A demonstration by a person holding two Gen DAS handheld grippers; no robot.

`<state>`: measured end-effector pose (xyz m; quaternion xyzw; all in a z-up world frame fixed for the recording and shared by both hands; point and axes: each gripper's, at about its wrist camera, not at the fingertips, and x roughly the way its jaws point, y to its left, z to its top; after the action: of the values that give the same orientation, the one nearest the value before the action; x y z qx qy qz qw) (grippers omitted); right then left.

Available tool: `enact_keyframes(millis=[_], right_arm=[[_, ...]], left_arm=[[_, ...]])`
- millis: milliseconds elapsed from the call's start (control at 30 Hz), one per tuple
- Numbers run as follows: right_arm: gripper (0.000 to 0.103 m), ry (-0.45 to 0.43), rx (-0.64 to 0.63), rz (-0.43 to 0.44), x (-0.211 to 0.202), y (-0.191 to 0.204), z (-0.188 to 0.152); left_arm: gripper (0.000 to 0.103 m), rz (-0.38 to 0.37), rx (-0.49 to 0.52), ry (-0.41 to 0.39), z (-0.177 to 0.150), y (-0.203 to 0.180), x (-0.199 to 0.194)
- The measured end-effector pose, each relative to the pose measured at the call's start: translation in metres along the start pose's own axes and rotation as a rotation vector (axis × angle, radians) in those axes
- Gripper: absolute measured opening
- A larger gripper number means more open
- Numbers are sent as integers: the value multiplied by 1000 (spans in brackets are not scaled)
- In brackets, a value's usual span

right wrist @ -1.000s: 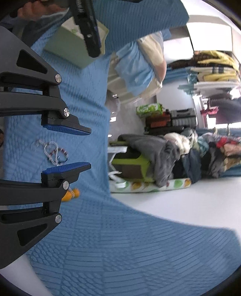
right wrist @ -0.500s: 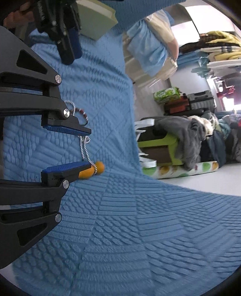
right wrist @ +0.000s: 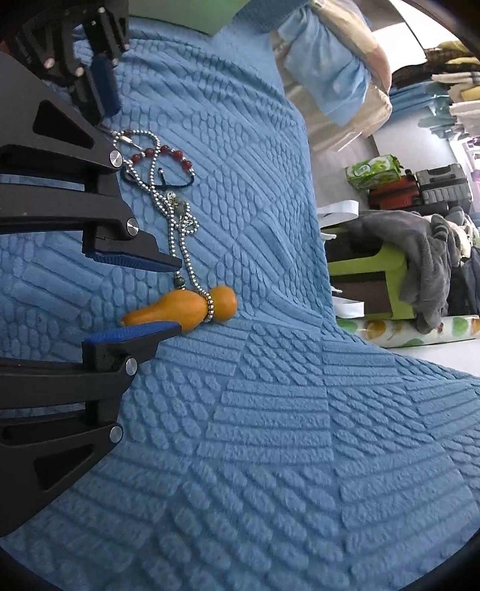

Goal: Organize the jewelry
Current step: 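Grasp the thin silver pin with the left tool while the right tool grasps the orange gourd charm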

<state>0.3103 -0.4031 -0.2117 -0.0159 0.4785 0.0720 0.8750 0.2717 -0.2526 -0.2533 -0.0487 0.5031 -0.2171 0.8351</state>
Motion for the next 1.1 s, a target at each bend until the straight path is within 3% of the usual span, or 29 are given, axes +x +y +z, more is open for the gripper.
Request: enact_keyframes(millis=[400,833,1100], right_arm=[[25,62,-22,-35,28,5,5],[18,64,100,0,9,0,3],[17,88,122,4,-6,11,-18]], left_arm=[[4,75,96,-20,-4,-11,9],[3,5,-49,-24,-3,10,-17],[3,7,-61,-31,-10,11,-31]])
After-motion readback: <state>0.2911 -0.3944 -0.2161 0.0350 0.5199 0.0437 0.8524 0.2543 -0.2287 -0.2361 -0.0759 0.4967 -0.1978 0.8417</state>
